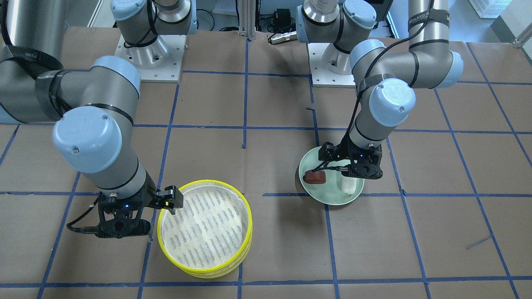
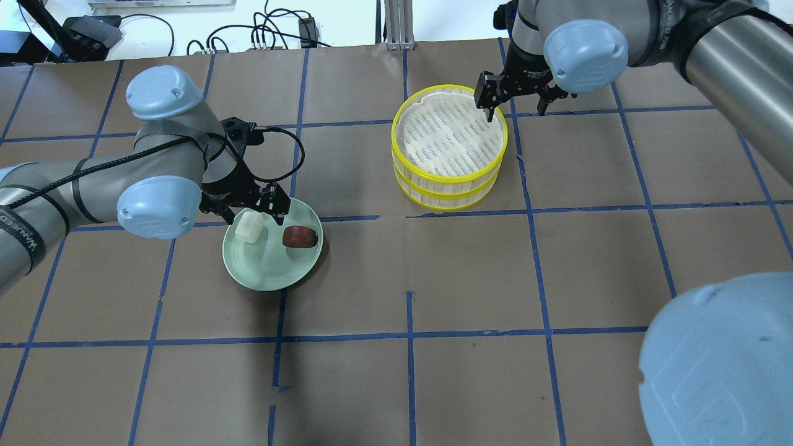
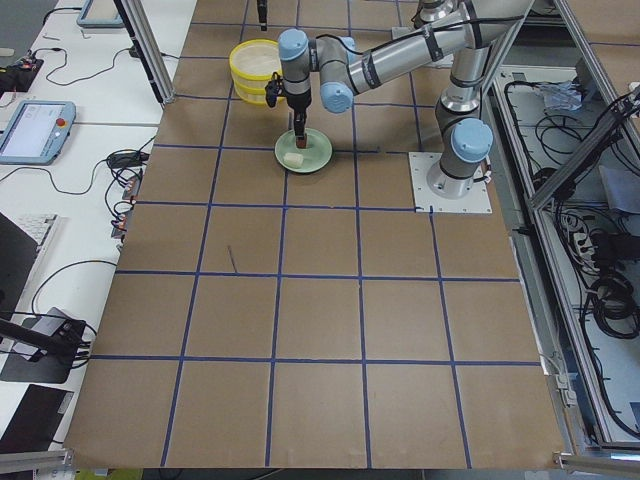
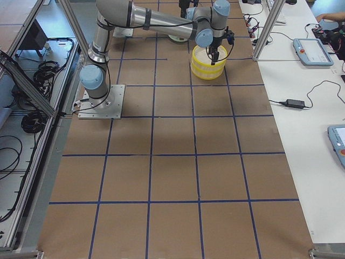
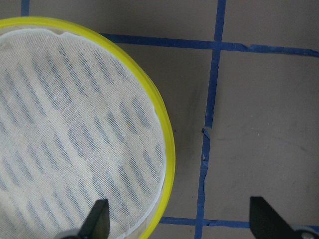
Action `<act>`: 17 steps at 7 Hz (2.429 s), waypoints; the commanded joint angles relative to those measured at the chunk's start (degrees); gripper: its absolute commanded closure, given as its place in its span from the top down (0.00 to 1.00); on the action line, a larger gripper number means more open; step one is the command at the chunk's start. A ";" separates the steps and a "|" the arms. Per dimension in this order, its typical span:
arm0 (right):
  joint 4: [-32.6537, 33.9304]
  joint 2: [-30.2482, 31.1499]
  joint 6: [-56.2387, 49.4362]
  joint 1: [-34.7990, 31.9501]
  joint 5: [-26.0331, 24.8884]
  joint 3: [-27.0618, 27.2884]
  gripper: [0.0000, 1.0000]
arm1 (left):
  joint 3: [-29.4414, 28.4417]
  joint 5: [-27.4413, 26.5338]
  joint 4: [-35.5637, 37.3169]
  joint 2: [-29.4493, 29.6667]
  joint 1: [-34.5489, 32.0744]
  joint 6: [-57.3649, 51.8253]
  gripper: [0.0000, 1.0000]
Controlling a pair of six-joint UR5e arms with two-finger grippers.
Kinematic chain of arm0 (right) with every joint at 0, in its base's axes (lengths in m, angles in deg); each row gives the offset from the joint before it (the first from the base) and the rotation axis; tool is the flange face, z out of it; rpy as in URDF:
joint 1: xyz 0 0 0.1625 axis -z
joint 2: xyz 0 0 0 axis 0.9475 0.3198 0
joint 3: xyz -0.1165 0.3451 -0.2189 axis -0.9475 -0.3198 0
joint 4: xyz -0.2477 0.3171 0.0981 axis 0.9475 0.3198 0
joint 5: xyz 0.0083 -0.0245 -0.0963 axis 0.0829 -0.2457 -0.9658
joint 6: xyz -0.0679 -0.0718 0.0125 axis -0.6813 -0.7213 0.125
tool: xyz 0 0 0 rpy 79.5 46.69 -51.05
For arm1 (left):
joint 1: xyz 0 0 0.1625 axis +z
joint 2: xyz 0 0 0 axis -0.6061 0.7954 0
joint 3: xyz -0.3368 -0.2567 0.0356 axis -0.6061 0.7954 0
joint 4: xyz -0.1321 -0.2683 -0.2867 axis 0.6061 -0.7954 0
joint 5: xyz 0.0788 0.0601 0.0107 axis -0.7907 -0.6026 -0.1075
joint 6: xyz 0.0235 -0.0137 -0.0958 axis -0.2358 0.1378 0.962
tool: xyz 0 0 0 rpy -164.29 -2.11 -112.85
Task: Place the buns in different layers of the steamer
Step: 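Lower the left gripper onto the white bun while the right grips the top tier, then lift the white bun with the left gripper while the right lifts the top tier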
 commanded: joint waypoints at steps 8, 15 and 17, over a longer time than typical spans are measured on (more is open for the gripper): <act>6.49 -1.64 -0.92 -0.12 -0.47 4.54 0.10 | 0.08 -0.65 4.69 6.30 4.05 -5.15 0.05; -0.12 3.20 -20.56 18.41 -0.47 2.07 0.09 | -12.46 4.41 -1.81 2.52 -7.94 17.37 0.01; 4.36 -0.73 -25.50 21.93 -3.87 2.69 0.08 | -16.07 12.42 0.63 4.36 -15.60 29.72 0.01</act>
